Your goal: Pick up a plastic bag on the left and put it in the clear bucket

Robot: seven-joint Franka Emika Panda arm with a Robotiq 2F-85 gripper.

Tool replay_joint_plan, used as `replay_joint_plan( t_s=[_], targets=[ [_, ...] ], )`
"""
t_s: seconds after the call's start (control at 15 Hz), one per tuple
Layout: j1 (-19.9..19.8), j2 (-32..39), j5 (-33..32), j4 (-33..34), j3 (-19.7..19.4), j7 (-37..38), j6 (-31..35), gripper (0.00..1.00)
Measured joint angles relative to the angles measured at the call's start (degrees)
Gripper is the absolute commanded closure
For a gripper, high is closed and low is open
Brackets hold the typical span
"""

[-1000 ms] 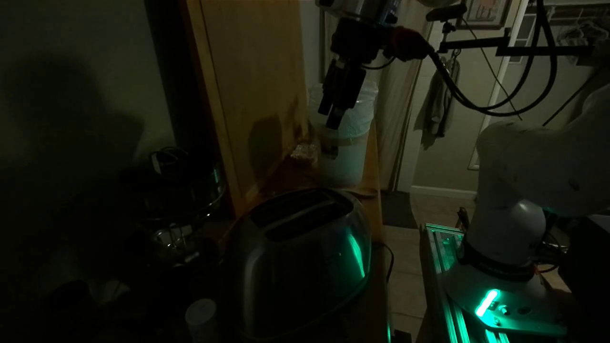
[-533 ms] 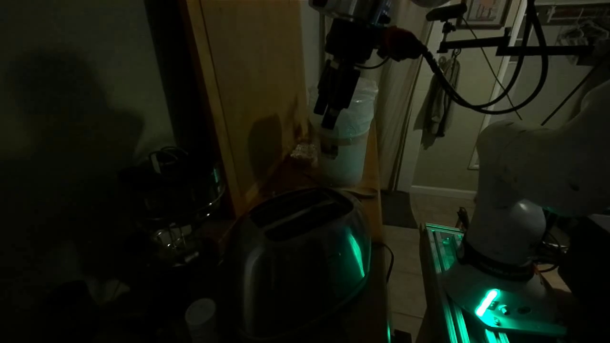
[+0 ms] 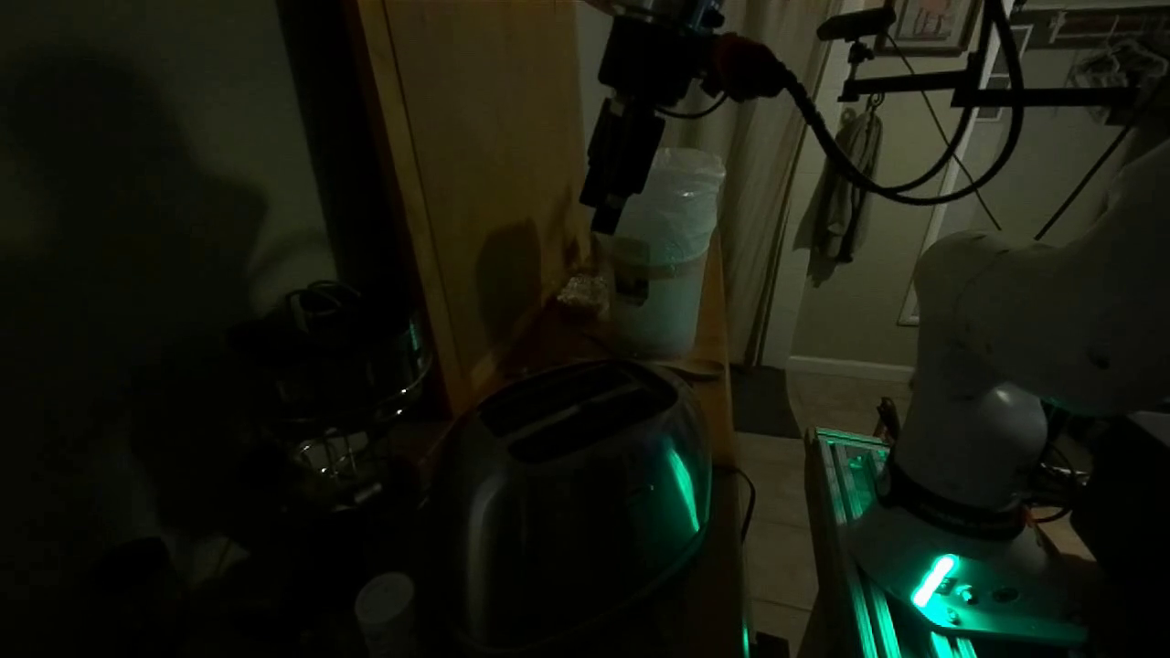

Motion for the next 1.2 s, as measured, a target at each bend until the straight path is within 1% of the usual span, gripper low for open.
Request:
replay_joint_plan(
  t_s=[0.2,0.47,0.6,0.8,0.93,1.07,1.2],
  targets=[
    [-0.05,7.89,0.0,5.12,0.09,0.08,-0.09,0.0],
    [-0.41,18.58,0.22,10.74,0.03,0.53,-2.79,0.0],
    [-0.41,22.52,0.36,12.26,0.04,0.49,-4.17,0.0],
    [-0.49,26.21,-0.65,12.58,0.16,-0.28,-4.14,0.0],
    [-0.64,27.62,-3.66,12.13,0.33,-1.91,-1.61,0.0],
    [-0.74,28.47,-7.65,11.05,0.56,-4.19,2.53,0.0],
    [-0.74,28.91,-10.12,9.35,0.71,-6.33,7.39,0.0]
  ],
)
